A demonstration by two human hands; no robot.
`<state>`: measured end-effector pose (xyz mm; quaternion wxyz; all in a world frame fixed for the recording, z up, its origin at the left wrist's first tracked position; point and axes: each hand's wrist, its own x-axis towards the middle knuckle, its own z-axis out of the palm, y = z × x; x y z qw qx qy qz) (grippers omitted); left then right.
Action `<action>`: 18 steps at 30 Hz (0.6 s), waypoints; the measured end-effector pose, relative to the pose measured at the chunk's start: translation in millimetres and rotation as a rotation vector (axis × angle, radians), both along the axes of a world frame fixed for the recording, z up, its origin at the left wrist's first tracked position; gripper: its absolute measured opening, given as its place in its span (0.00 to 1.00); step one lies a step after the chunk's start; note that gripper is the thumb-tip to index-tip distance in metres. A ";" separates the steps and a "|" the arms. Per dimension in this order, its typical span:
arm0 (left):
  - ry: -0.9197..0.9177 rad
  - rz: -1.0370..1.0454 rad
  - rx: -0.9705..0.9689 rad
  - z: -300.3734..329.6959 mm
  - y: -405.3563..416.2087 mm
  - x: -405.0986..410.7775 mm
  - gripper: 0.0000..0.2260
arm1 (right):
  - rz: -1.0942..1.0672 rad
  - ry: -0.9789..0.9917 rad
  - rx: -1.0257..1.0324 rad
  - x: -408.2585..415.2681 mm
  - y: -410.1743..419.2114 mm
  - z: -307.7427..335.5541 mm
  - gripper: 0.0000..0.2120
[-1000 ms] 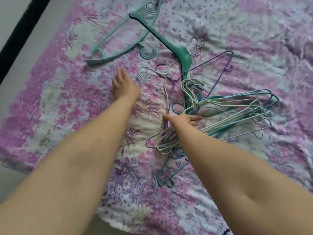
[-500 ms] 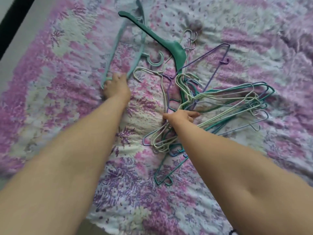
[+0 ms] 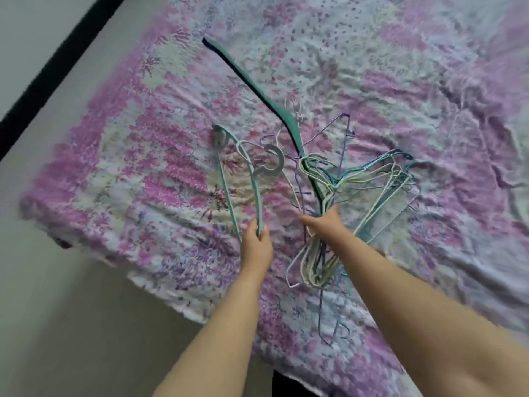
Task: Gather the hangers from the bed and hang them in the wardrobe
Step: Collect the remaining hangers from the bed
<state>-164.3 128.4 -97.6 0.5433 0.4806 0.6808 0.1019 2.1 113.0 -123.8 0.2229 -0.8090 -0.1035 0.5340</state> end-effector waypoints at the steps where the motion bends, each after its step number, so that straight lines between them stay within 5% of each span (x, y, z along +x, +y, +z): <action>1: -0.028 0.081 0.025 10.9 -10.5 -1.4 0.18 | 0.035 0.040 0.015 0.4 -13.7 9.2 0.52; 6: -0.119 0.333 0.043 72.8 -61.2 -14.3 0.16 | 0.141 0.129 0.070 -5.8 -78.5 62.4 0.51; 13: -0.178 0.517 0.161 163.8 -193.2 -52.6 0.11 | 0.307 0.204 0.055 -41.9 -181.4 146.6 0.27; 18: -0.004 0.578 0.214 225.8 -317.2 -111.4 0.13 | 0.432 0.250 0.068 -95.6 -257.1 194.5 0.32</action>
